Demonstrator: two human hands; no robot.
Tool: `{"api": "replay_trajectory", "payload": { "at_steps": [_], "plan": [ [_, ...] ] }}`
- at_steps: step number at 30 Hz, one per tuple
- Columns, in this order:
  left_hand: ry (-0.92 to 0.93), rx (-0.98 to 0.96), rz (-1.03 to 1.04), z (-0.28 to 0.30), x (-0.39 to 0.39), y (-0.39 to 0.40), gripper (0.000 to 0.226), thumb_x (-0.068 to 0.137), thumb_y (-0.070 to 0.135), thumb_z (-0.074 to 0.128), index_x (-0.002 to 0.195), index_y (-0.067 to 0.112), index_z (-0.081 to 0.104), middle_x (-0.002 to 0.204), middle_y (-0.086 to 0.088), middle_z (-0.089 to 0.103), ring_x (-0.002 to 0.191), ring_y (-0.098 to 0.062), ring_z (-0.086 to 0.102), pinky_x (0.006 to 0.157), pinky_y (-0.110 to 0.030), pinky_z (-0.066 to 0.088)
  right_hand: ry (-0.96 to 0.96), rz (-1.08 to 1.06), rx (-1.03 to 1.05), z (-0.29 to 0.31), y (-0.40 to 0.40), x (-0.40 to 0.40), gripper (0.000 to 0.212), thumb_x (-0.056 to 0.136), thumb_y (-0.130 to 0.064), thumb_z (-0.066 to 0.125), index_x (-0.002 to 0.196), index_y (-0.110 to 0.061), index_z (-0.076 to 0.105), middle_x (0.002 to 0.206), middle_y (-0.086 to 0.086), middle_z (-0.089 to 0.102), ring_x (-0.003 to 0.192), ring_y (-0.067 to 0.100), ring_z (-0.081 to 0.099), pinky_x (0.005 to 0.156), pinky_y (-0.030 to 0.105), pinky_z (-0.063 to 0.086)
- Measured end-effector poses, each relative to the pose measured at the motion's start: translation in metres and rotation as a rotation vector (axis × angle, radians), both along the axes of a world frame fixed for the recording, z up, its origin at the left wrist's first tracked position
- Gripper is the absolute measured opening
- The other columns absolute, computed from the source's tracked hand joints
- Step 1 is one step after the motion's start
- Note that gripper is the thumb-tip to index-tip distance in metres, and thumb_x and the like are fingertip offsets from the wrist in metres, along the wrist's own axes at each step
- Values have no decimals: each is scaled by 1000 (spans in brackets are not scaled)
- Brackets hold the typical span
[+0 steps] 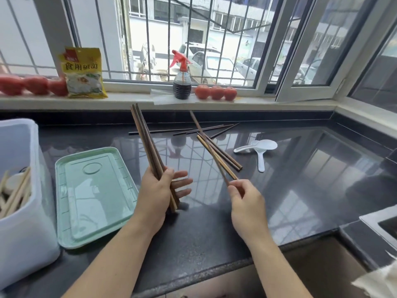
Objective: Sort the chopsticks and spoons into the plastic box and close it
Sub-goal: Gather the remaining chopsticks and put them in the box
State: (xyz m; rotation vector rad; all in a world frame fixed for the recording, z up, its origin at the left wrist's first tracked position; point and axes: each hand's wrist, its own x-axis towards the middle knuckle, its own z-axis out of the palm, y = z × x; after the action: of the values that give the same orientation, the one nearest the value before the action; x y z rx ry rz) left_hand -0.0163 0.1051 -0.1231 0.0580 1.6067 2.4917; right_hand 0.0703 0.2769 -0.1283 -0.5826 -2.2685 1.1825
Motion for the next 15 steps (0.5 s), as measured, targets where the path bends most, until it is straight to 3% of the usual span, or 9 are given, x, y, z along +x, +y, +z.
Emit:
{"api": "replay_trajectory", "payload": {
  "at_steps": [3, 5, 8, 12, 15],
  "plan": [
    [-132, 195, -49, 2, 3, 4, 8, 110, 14, 45, 115, 8, 48, 108, -23, 75, 100, -38, 76, 79, -56, 61, 1, 217, -90, -1, -49, -10, 10, 99, -18, 61, 96, -24, 69, 91, -8, 70, 85, 4, 64, 78, 22, 53],
    [-156, 223, -85, 1, 6, 6, 14, 110, 16, 44, 117, 4, 48, 107, -22, 76, 101, -36, 75, 82, -52, 61, -1, 271, -83, -4, -67, -13, 11, 99, -19, 61, 96, -25, 69, 92, -7, 71, 87, 5, 65, 78, 23, 54],
    [-131, 209, -57, 1, 4, 5, 15, 109, 15, 46, 99, 5, 53, 83, -15, 74, 81, -30, 77, 68, -44, 62, 10, 311, -42, -3, -68, -13, 12, 99, -17, 61, 95, -23, 70, 92, -9, 70, 88, 4, 64, 76, 19, 51],
    [-88, 215, -11, -3, -3, 2, 9, 107, 11, 49, 99, 12, 50, 69, -5, 53, 54, -20, 57, 63, -40, 60, -48, 514, -231, 2, -61, -6, 23, 101, -10, 58, 104, -26, 74, 107, -16, 72, 91, -1, 65, 78, 19, 51],
    [-139, 320, -24, -3, -6, 0, 12, 107, 11, 47, 96, 14, 47, 70, -3, 51, 53, -16, 49, 55, -34, 55, 27, 364, -165, 21, -30, -19, 17, 97, -12, 63, 96, -22, 76, 84, -4, 73, 70, 4, 62, 69, 26, 51]
  ]
}}
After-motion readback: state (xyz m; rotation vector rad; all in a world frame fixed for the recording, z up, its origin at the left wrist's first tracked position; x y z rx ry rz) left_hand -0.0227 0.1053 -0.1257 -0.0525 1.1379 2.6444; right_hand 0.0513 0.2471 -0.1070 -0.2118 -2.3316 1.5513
